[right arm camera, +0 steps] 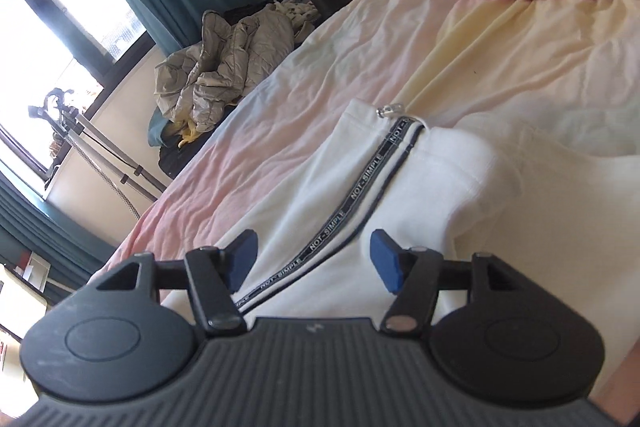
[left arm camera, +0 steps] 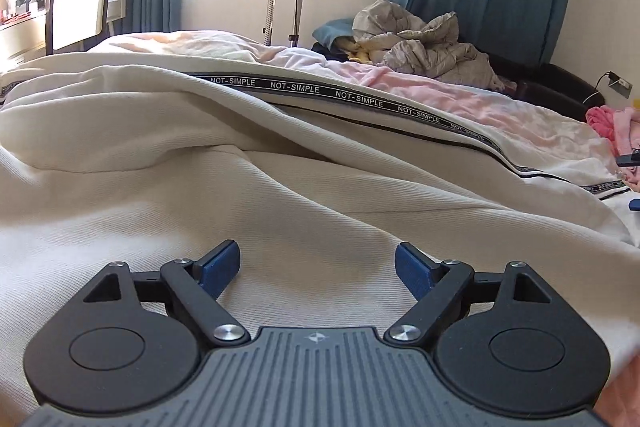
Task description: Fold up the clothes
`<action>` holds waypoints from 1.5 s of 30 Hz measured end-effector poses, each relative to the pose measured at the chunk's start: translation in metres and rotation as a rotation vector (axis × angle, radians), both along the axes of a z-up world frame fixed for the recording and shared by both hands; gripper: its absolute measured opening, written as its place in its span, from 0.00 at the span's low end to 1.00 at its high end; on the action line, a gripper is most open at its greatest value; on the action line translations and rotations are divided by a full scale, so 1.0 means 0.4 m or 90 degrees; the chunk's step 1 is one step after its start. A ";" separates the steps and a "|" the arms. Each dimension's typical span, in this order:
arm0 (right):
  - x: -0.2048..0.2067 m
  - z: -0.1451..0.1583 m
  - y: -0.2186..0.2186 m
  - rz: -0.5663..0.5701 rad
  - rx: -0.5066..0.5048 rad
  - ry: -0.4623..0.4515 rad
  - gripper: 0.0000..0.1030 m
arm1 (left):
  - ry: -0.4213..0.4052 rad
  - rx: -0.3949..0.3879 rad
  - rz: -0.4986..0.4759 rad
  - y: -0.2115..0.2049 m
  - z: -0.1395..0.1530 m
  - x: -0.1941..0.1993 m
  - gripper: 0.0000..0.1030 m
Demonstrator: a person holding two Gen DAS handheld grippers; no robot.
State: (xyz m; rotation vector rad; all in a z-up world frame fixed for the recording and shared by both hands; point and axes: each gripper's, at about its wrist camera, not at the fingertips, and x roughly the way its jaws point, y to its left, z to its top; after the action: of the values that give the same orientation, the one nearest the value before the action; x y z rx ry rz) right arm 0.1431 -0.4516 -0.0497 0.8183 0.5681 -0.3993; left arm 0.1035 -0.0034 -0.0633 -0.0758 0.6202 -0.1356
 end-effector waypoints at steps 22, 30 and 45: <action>-0.035 -0.093 -0.137 -0.044 0.036 0.049 0.63 | 0.031 -0.020 0.017 0.000 -0.013 0.041 0.84; 0.008 -0.132 -0.174 -0.052 0.058 0.000 0.27 | 0.038 -0.002 0.016 -0.013 -0.015 0.047 0.84; 0.254 0.172 -0.065 -0.035 -0.081 0.055 0.11 | 0.042 -0.063 0.024 0.017 -0.017 0.073 0.85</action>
State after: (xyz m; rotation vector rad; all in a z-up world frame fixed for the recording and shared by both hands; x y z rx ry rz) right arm 0.2445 -0.4776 0.0193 0.6981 0.5950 -0.5181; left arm 0.1326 0.0033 -0.0701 -0.1884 0.6767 -0.1271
